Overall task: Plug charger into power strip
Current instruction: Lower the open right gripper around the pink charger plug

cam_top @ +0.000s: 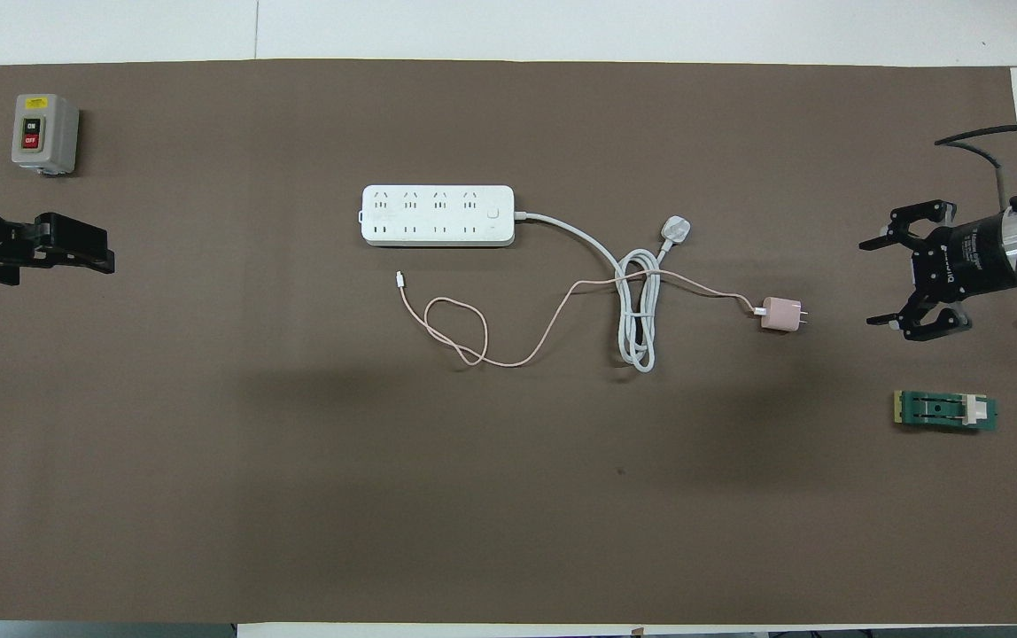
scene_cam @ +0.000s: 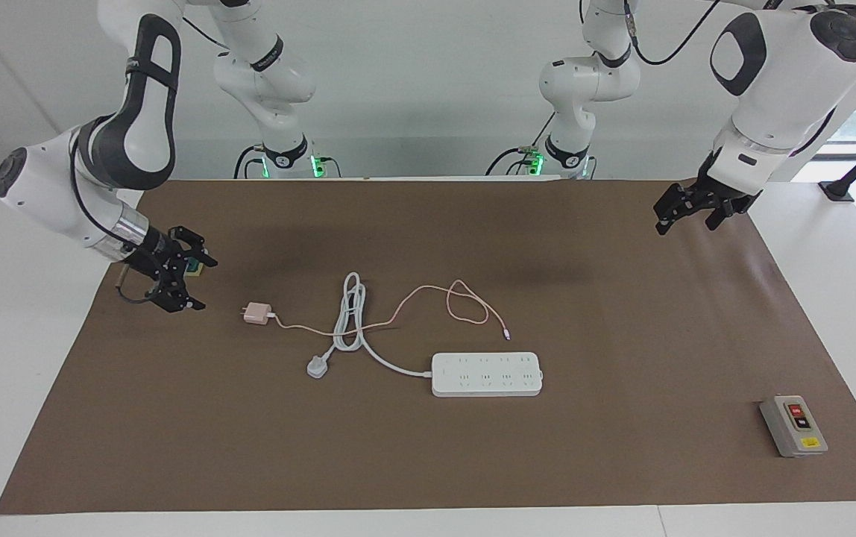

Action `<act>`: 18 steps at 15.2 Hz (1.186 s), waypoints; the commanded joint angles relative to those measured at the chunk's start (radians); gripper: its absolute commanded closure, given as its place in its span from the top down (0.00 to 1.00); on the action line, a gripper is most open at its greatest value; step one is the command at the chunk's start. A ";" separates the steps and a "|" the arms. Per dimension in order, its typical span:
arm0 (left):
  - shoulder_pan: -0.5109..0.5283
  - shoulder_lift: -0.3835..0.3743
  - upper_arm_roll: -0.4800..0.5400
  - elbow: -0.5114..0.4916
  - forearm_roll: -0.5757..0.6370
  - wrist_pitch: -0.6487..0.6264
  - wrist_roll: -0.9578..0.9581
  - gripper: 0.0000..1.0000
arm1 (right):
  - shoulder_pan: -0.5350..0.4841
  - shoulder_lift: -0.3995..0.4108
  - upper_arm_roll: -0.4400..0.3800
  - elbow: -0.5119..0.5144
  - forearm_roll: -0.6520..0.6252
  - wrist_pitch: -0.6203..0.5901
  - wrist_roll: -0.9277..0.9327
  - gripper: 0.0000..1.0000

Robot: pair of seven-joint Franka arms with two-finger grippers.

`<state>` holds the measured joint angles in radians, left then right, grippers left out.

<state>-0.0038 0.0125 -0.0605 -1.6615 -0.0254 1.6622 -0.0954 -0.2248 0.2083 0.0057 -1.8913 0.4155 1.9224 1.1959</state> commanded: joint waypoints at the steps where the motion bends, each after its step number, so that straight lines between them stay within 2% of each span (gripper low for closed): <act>1: 0.011 -0.026 -0.004 -0.030 -0.008 0.008 0.005 1.00 | -0.001 0.043 0.008 0.003 0.031 0.055 -0.055 1.00; 6: 0.011 -0.026 -0.004 -0.030 -0.008 0.008 0.005 1.00 | -0.002 0.066 0.008 -0.020 0.100 0.072 -0.139 1.00; 8: 0.011 -0.026 -0.004 -0.030 -0.008 0.008 0.006 1.00 | -0.001 0.062 0.008 -0.044 0.117 0.076 -0.150 1.00; 11: 0.011 -0.026 -0.004 -0.030 -0.008 0.008 0.006 1.00 | 0.001 0.046 0.008 -0.115 0.175 0.151 -0.145 1.00; 18: 0.011 -0.026 -0.004 -0.030 -0.008 0.008 0.006 1.00 | 0.004 0.020 0.008 -0.182 0.206 0.161 -0.130 1.00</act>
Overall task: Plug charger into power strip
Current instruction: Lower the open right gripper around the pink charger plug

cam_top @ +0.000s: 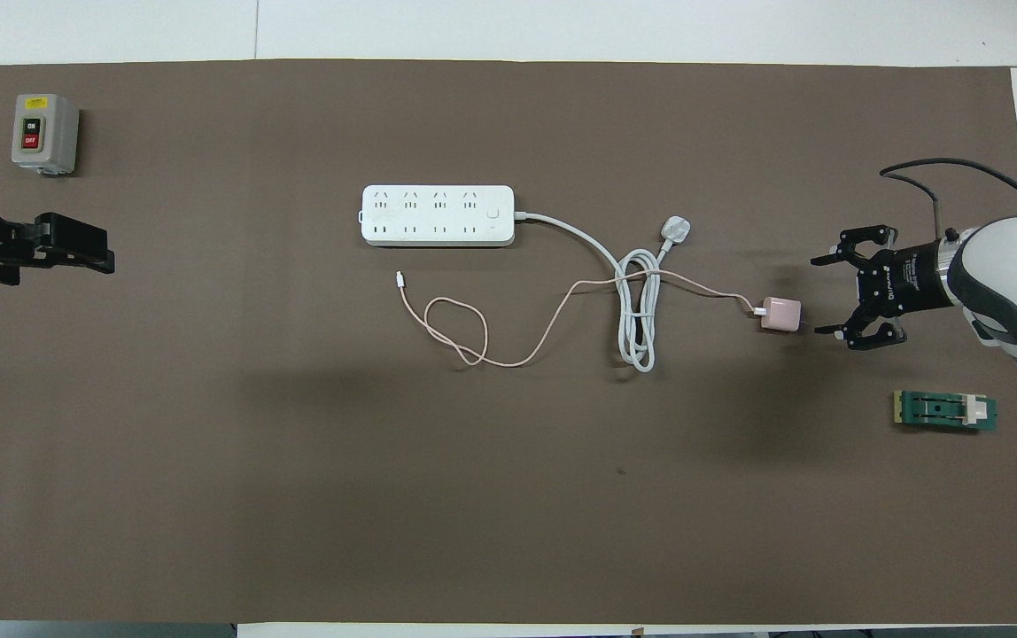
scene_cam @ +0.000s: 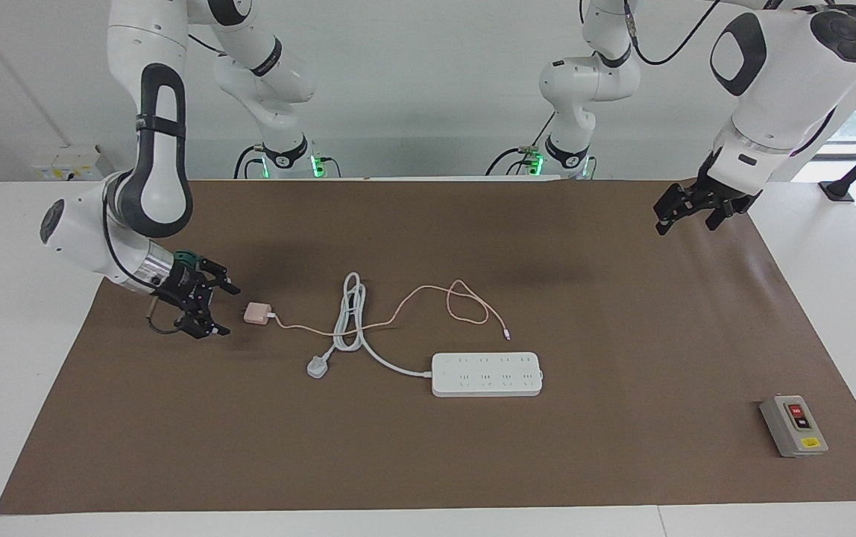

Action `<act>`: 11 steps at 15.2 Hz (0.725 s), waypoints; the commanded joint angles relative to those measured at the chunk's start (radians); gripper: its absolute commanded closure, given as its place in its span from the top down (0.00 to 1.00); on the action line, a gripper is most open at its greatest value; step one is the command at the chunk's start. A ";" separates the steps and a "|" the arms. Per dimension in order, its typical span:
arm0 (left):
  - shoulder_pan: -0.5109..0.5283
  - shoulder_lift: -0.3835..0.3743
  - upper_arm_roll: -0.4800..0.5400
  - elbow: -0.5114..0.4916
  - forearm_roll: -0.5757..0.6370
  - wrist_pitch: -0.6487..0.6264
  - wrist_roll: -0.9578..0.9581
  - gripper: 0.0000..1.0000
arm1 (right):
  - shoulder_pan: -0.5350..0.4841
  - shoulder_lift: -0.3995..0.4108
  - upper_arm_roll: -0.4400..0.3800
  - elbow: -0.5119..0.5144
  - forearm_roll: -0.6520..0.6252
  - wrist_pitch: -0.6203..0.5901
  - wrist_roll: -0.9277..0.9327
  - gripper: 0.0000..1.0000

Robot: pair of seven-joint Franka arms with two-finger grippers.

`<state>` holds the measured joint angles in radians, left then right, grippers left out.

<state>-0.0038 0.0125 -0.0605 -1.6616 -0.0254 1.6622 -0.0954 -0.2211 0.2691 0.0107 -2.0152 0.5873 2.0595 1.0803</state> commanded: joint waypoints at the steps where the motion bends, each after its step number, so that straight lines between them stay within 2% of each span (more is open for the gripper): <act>1: 0.011 -0.026 -0.004 -0.030 -0.008 0.008 0.005 1.00 | 0.000 -0.047 0.005 -0.072 0.048 0.030 -0.013 1.00; 5: 0.011 -0.026 -0.004 -0.030 -0.008 0.008 0.005 1.00 | 0.014 -0.062 0.005 -0.140 0.061 0.123 -0.026 1.00; 11: 0.011 -0.026 -0.004 -0.030 -0.008 0.008 0.005 1.00 | 0.019 -0.065 0.008 -0.160 0.115 0.143 -0.036 1.00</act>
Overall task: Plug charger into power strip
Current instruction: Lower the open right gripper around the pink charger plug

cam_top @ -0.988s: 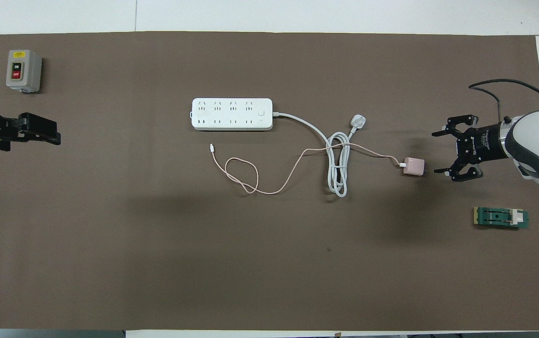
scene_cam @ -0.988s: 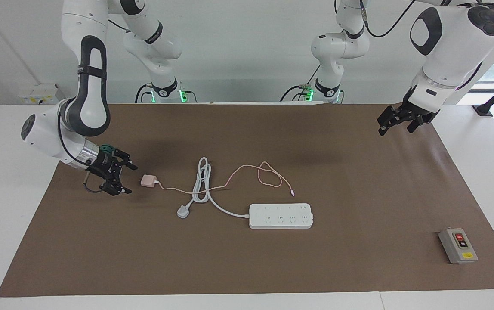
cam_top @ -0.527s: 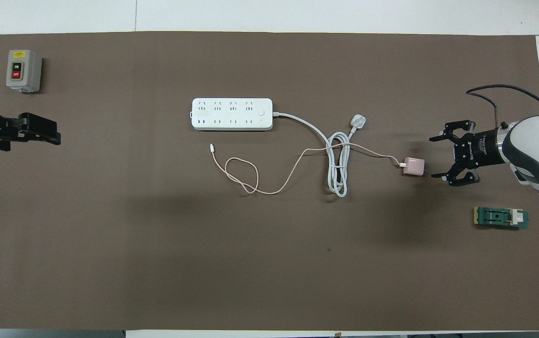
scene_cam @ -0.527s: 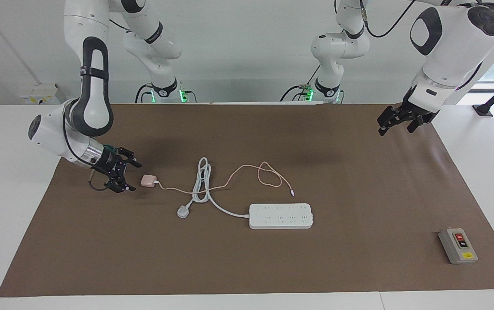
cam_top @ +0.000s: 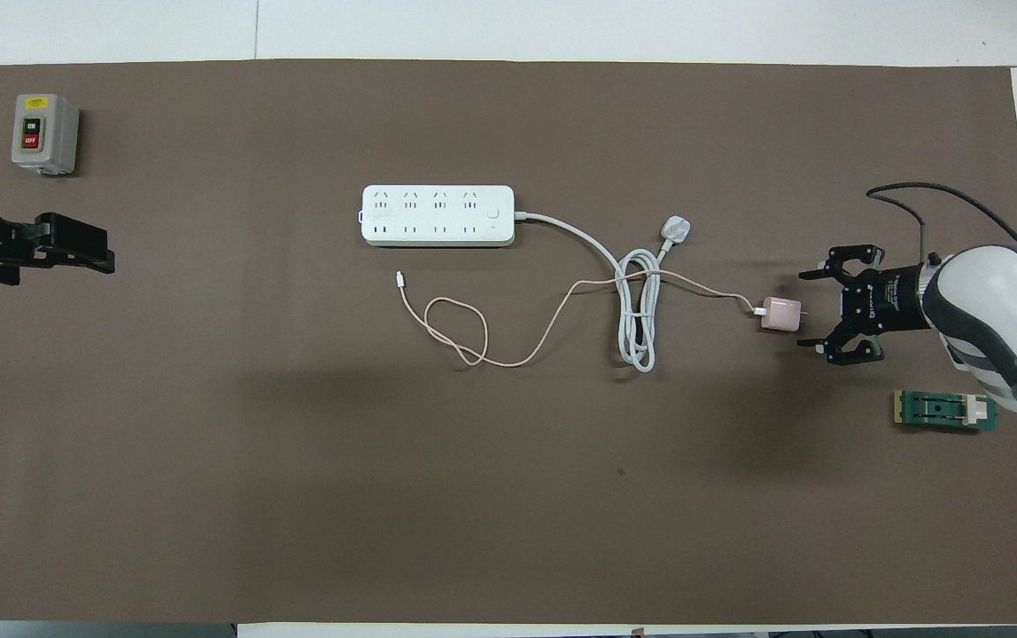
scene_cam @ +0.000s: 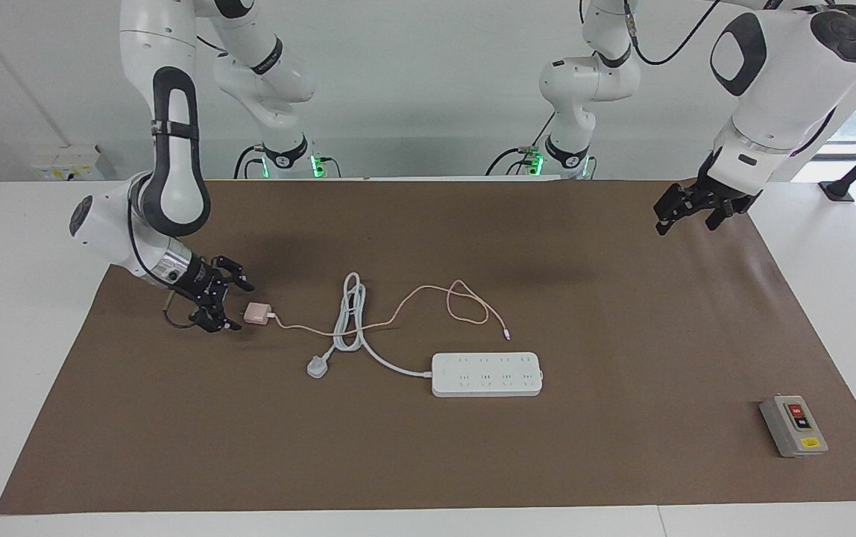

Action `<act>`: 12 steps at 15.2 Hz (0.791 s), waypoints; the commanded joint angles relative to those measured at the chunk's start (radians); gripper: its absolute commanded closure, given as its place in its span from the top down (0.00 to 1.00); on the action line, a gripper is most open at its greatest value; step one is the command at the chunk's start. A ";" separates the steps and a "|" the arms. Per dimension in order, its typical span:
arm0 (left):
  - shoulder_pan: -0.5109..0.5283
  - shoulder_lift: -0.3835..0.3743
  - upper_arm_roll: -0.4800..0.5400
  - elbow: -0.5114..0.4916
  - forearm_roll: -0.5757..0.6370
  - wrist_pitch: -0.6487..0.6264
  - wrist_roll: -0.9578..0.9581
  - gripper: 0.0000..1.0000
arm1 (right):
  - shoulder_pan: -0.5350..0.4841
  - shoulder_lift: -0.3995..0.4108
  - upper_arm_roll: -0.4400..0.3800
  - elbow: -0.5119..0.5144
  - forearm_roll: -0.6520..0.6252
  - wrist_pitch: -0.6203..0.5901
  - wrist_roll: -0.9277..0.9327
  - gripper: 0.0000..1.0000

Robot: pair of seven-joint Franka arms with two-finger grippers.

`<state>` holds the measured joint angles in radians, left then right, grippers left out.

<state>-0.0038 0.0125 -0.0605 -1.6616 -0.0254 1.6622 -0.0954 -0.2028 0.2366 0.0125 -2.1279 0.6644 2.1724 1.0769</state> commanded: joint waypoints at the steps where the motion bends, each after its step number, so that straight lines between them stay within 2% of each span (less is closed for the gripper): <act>1: 0.011 -0.026 -0.004 -0.030 -0.008 0.008 0.005 1.00 | 0.009 -0.036 0.006 -0.050 0.040 0.050 -0.034 1.00; 12: 0.011 -0.026 -0.004 -0.030 -0.008 0.008 0.005 1.00 | 0.028 -0.039 0.006 -0.093 0.070 0.110 -0.051 1.00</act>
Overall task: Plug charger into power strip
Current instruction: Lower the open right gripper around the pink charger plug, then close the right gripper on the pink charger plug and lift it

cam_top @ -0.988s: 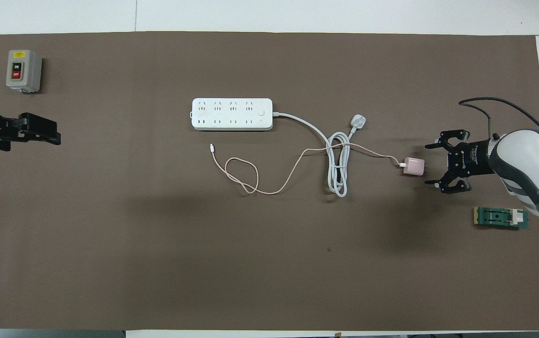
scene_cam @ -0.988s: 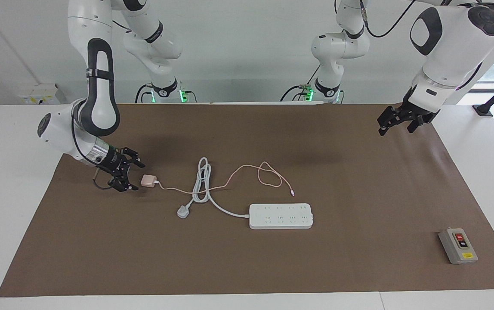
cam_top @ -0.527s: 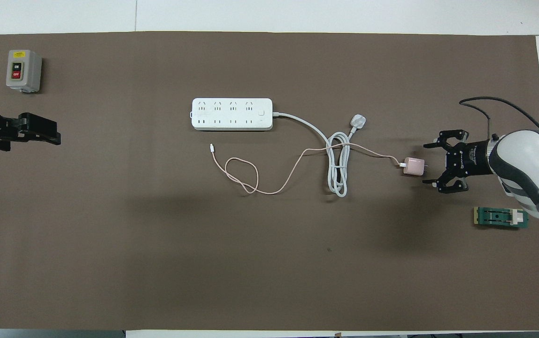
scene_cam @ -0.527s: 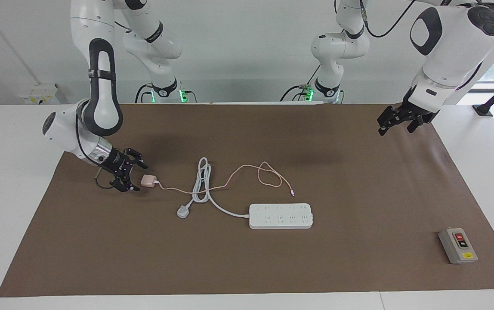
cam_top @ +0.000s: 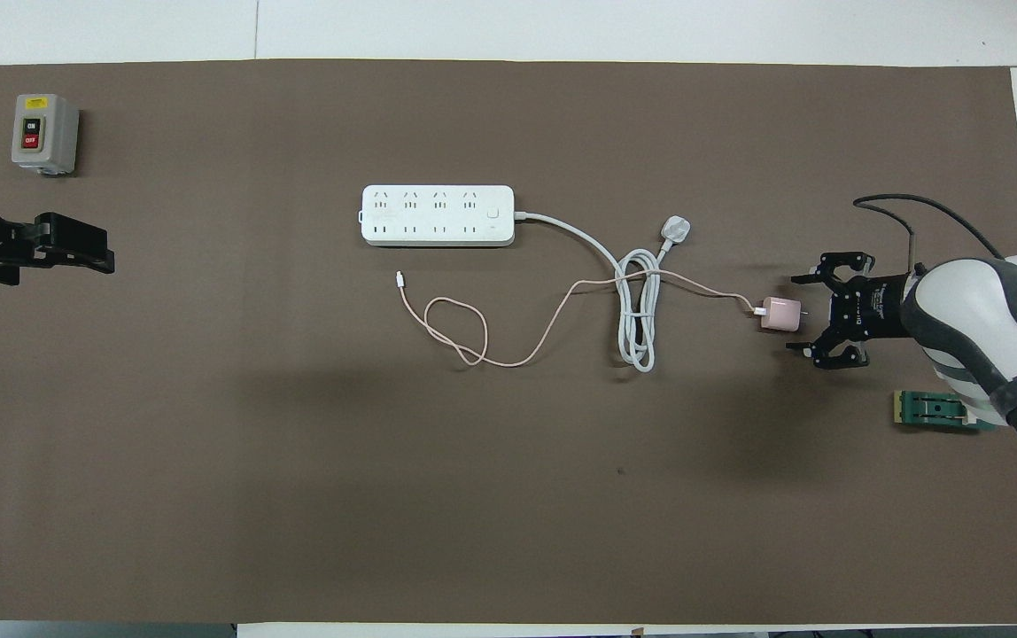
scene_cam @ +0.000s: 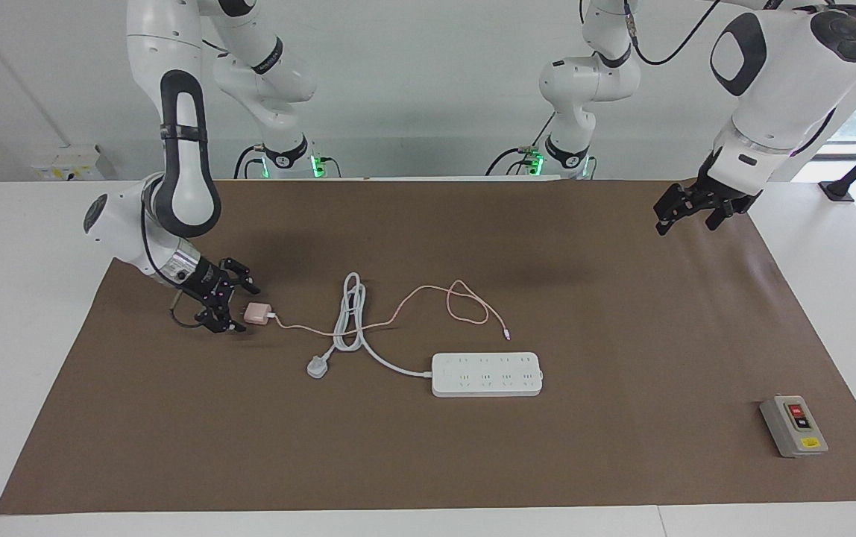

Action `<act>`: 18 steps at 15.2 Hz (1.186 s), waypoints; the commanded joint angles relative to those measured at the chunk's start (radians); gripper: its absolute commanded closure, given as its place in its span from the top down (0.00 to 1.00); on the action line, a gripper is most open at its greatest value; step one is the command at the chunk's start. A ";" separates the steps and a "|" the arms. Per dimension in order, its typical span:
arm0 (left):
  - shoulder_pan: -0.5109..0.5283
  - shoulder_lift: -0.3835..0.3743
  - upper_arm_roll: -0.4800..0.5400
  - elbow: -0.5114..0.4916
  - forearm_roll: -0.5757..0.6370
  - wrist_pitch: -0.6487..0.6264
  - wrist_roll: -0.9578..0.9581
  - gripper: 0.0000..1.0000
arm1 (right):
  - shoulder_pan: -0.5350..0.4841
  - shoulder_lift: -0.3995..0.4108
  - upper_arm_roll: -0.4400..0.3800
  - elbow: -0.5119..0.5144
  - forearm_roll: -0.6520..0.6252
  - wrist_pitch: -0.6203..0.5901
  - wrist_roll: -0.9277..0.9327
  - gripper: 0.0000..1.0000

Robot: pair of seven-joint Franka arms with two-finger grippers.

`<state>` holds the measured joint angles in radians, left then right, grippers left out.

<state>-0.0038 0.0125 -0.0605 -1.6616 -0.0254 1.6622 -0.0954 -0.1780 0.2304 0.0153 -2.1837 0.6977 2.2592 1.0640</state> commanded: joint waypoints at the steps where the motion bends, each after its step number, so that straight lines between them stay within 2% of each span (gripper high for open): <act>1: 0.011 -0.026 -0.004 -0.030 -0.008 0.008 0.005 1.00 | 0.003 -0.033 0.003 -0.042 0.037 0.023 -0.038 1.00; 18: 0.011 -0.026 -0.004 -0.030 -0.008 0.008 0.005 1.00 | -0.011 -0.026 0.002 -0.062 0.080 0.026 -0.093 1.00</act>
<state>-0.0038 0.0125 -0.0605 -1.6616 -0.0254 1.6622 -0.0954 -0.1770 0.2182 0.0120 -2.2218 0.7414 2.2616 1.0206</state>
